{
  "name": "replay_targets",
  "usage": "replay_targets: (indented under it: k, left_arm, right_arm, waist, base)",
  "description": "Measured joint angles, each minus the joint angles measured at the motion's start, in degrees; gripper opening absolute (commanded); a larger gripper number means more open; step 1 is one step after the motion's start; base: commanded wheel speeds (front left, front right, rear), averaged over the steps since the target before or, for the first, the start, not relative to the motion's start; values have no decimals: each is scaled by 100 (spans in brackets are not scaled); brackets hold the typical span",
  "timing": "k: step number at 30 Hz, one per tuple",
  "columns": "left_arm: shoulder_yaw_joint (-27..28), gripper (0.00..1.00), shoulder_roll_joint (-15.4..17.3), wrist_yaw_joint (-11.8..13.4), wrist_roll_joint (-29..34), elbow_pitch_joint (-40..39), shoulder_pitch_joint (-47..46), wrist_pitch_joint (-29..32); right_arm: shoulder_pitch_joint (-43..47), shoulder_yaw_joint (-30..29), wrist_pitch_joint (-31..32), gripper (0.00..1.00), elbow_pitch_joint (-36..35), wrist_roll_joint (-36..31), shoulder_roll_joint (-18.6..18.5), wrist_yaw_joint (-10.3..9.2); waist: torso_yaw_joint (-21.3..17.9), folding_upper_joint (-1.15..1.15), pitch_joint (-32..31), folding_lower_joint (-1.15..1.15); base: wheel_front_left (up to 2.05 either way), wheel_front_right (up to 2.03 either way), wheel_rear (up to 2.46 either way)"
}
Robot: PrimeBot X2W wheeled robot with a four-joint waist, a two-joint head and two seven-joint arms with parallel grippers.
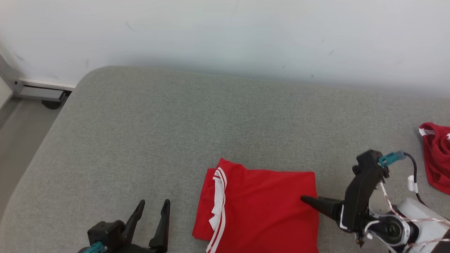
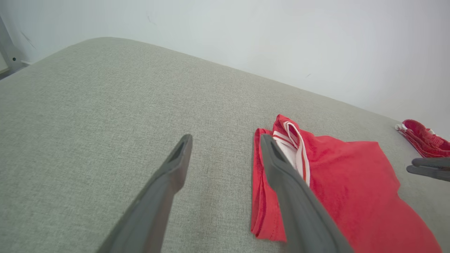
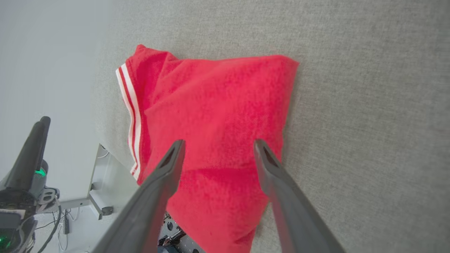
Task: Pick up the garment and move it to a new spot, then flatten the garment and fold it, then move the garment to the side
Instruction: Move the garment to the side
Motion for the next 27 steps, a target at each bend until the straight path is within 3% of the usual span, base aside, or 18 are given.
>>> replay_targets:
  k: [4,12,27]
  left_arm:
    - [-19,100,-45,0,54,-43,-1,-2]
    - [-19,100,-65,1,260,-92,-10,-44]
    - [36,100,-42,5,921,-46,-169,-59]
  right_arm:
    - [152,125,22,100,-121,-208,-189,-168]
    - [174,143,105,100,-46,-211,-204,-313]
    - [124,283,359,100,474,-196,108,-368]
  waist:
    - [-36,0,21,0]
    - [2,0,97,0]
    - [158,0,254,1]
  base:
    - [0,0,0]
    - [0,0,0]
    - [0,0,0]
